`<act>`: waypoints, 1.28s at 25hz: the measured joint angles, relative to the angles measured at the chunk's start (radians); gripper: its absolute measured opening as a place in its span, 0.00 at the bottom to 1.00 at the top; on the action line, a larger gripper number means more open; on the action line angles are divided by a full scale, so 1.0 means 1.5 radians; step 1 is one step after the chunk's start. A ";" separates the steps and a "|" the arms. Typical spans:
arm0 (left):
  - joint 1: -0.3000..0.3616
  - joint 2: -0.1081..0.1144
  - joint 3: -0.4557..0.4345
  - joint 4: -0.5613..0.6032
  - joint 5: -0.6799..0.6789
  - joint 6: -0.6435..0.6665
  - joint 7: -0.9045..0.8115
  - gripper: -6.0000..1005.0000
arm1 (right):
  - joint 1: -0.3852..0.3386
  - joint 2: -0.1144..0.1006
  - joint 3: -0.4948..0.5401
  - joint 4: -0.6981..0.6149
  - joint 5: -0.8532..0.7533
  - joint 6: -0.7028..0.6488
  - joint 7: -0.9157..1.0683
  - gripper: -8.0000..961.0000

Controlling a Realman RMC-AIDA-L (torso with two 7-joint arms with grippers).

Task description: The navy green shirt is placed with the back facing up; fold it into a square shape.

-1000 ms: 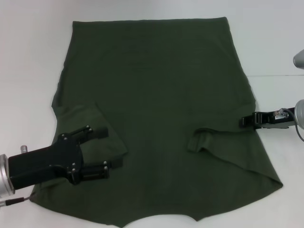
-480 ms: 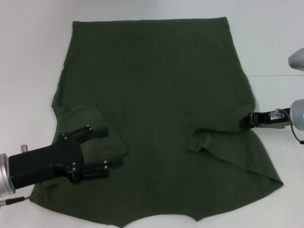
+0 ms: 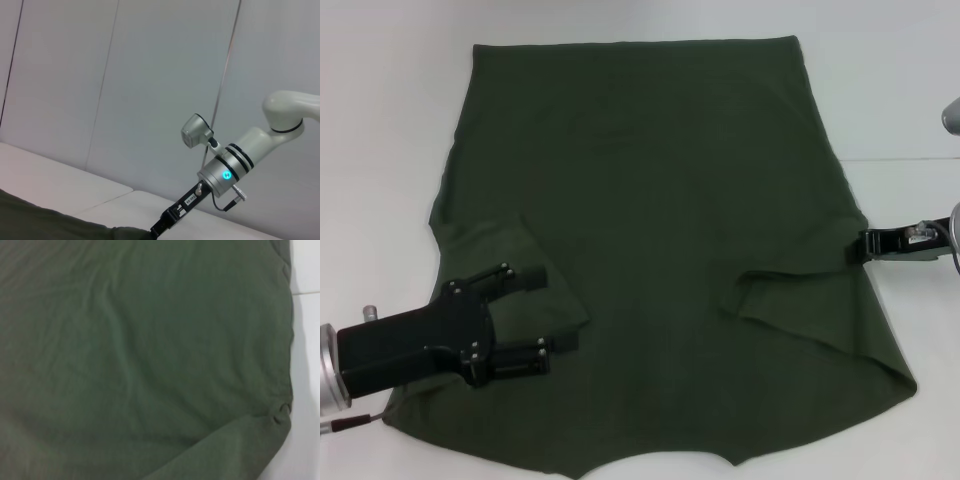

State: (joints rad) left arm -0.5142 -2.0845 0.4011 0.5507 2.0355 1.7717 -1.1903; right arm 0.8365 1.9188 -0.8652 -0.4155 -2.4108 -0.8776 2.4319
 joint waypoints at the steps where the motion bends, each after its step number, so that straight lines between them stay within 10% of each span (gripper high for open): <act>1: 0.000 0.000 0.000 0.000 0.000 0.000 0.000 0.94 | 0.001 -0.001 0.000 -0.001 -0.001 -0.004 0.000 0.08; 32: -0.004 0.002 -0.001 0.001 0.000 0.000 -0.003 0.94 | 0.035 0.002 -0.001 -0.014 -0.079 -0.032 0.038 0.18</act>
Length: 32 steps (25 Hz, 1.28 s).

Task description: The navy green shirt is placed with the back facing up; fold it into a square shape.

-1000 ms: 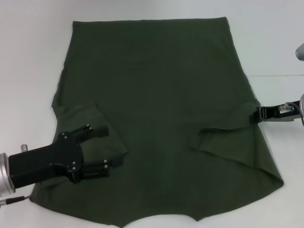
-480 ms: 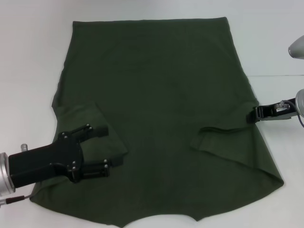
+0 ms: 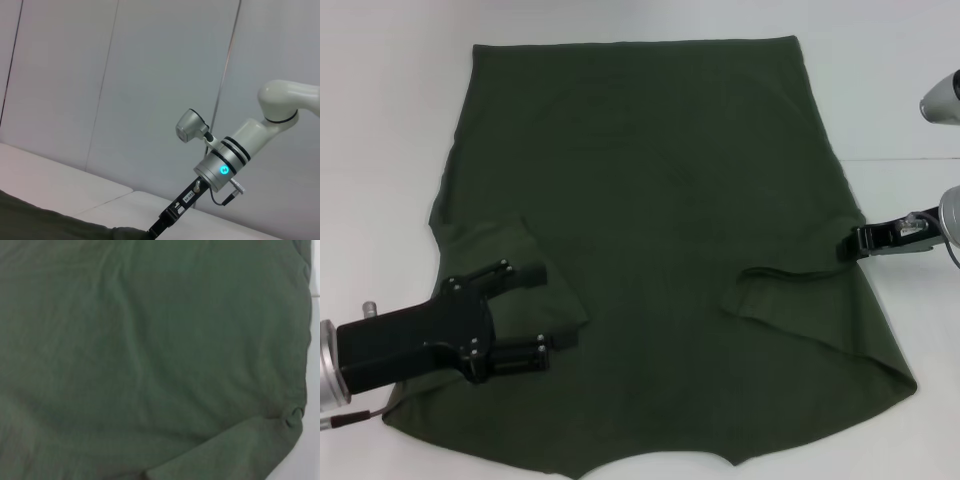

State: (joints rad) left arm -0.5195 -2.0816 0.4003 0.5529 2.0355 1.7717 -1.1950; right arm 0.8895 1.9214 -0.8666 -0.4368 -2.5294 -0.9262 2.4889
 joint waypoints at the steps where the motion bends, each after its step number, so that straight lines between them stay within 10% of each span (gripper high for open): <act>1: 0.000 0.000 0.000 0.000 0.000 0.000 0.000 0.94 | 0.001 0.000 0.000 0.000 -0.002 -0.001 0.002 0.18; 32: 0.006 0.000 0.000 0.000 0.000 0.005 0.003 0.94 | 0.001 0.009 0.008 -0.025 0.027 -0.011 0.016 0.17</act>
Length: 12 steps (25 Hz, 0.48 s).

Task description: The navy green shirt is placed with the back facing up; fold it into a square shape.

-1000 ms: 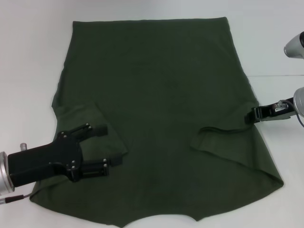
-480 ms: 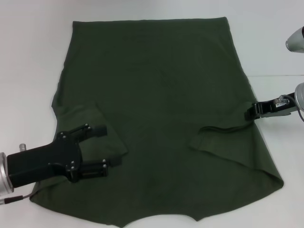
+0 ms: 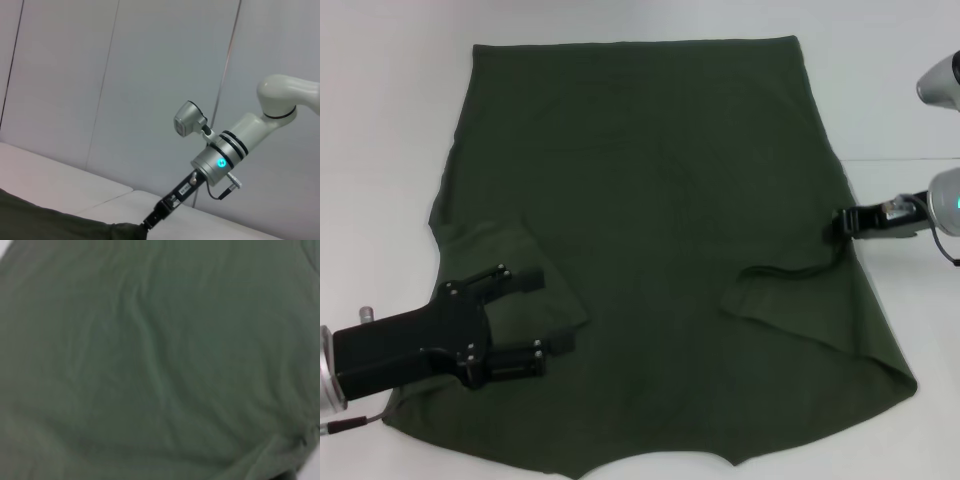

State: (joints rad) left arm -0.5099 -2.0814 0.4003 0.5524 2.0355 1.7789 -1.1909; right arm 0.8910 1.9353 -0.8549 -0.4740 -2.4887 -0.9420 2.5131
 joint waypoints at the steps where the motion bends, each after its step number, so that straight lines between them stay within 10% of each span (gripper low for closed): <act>1: 0.000 0.000 0.000 0.000 0.000 0.001 0.000 0.94 | 0.000 0.002 0.000 0.000 0.014 0.011 0.000 0.16; 12: 0.008 -0.001 0.000 0.005 0.000 0.007 0.001 0.94 | 0.015 0.040 -0.001 0.003 0.160 0.152 -0.033 0.22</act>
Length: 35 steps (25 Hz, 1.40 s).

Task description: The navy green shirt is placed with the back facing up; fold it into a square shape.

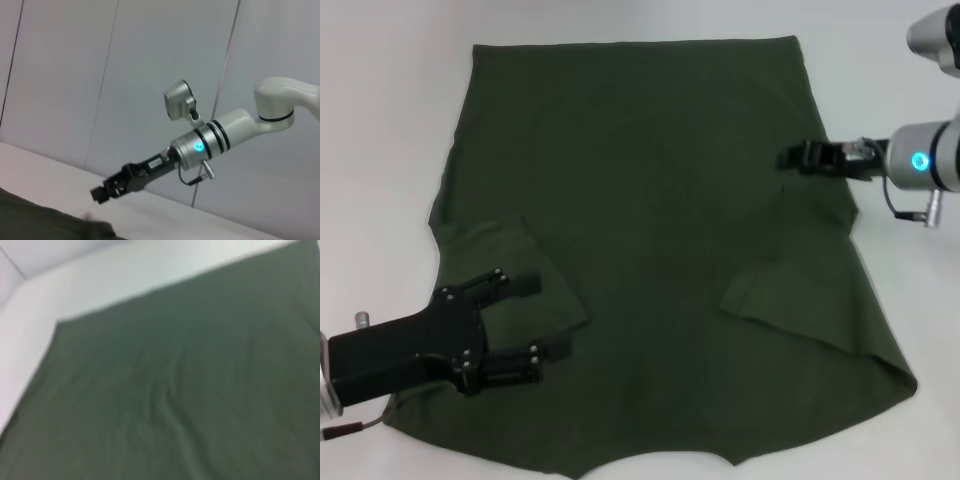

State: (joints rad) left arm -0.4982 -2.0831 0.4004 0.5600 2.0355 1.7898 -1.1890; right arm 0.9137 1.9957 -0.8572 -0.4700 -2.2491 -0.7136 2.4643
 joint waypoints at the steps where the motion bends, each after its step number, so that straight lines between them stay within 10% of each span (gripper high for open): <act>1: 0.000 0.000 0.000 0.000 0.000 0.002 0.000 0.94 | 0.004 0.003 -0.001 0.002 0.012 0.010 -0.010 0.23; 9: 0.006 -0.001 0.000 0.000 0.001 0.006 0.001 0.94 | 0.011 0.016 0.000 0.002 0.031 0.048 -0.041 0.49; 11: 0.007 -0.002 0.000 0.000 0.002 0.006 0.001 0.94 | 0.000 0.016 0.002 -0.003 0.059 0.048 -0.067 0.72; 17: 0.008 -0.003 -0.008 -0.004 0.001 0.007 0.000 0.94 | -0.088 0.015 0.004 -0.055 0.281 -0.008 -0.293 0.89; 25: 0.005 -0.005 -0.014 -0.012 -0.001 -0.008 -0.013 0.94 | -0.218 0.014 0.019 -0.097 0.456 -0.216 -0.525 0.95; 35: 0.010 -0.001 -0.019 -0.007 0.005 -0.014 -0.093 0.94 | -0.340 0.009 0.052 -0.099 0.418 -0.545 -0.794 0.97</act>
State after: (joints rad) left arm -0.4830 -2.0849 0.3720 0.5491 2.0434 1.7683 -1.3289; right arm 0.4044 2.0088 -0.7786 -0.6188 -1.6218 -1.5306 1.2737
